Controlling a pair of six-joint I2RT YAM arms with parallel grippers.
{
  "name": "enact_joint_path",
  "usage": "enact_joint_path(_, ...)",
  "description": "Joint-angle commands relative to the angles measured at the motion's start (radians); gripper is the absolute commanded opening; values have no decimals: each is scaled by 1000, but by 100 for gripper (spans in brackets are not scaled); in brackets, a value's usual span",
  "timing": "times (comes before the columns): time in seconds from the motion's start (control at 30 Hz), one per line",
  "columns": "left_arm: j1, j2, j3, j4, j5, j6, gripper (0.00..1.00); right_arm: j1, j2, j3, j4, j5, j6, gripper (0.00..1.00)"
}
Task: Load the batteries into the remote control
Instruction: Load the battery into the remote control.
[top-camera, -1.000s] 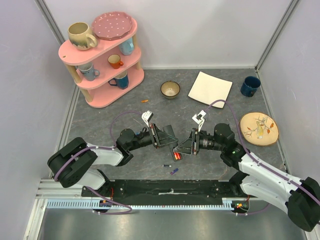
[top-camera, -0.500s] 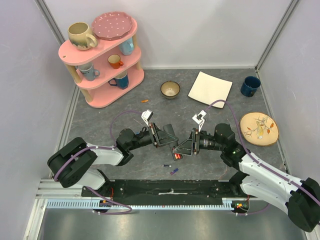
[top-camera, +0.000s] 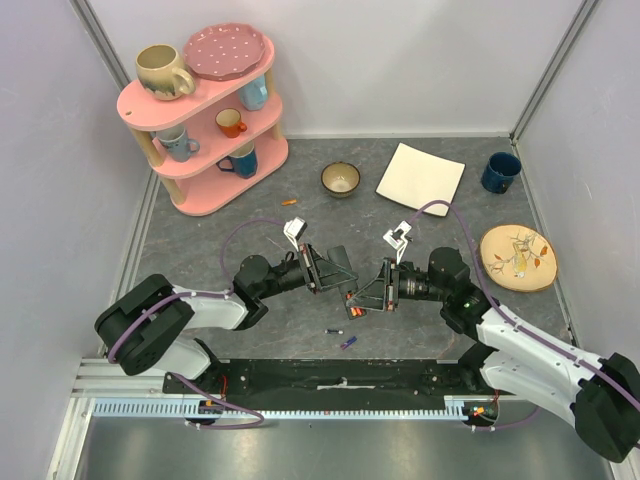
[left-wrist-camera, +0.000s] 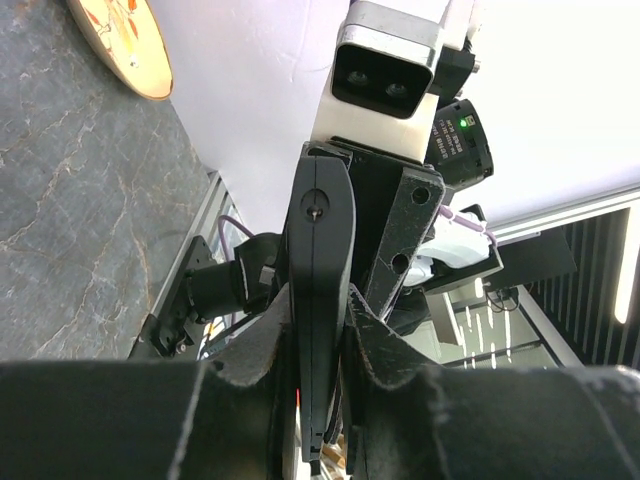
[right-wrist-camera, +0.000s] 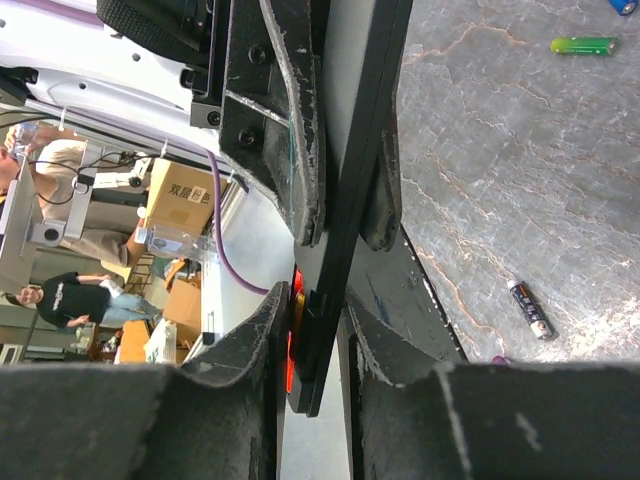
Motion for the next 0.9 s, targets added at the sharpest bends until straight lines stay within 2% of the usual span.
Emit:
enact_joint_path(0.0,-5,-30,36,158,-18,13,2,0,10,-23,8,2,-5,31)
enact_joint_path(0.03,-5,-30,36,160,-18,14,2,-1,9,-25,14,2,-2,40)
enact_joint_path(0.13,-4,-27,32,156,-24,16,2,0,-11,-22,37,1,18,57)
enact_joint_path(0.17,-4,-27,32,156,-26,16,2,0,-17,-23,40,-1,21,58)
enact_joint_path(0.3,-4,-22,36,155,-32,16,2,0,-16,-31,51,-31,22,58)
enact_joint_path(0.37,-4,-24,36,152,-32,16,2,0,-19,-38,46,-42,19,54)
enact_joint_path(0.5,-4,-27,38,149,-33,17,2,0,-11,-38,13,-39,-2,42)
enact_joint_path(0.6,-4,-30,36,150,-33,17,2,0,-5,-41,16,-34,-4,41)
enact_joint_path(0.63,-4,-29,32,149,-33,17,2,0,-13,-38,29,-33,5,44)
enact_joint_path(0.67,-4,-32,30,147,-33,20,2,0,-17,-35,31,-22,4,51)
enact_joint_path(0.7,-4,-32,27,143,-35,24,2,0,-25,-26,13,-15,-1,62)
enact_joint_path(0.73,-4,-32,21,138,-36,28,2,-1,-43,7,-18,-5,-34,67)
enact_joint_path(0.8,4,-33,10,129,-38,39,2,-4,-60,64,-172,39,-109,77)
enact_joint_path(0.87,15,-33,3,120,-35,56,2,-12,-73,174,-310,87,-252,81)
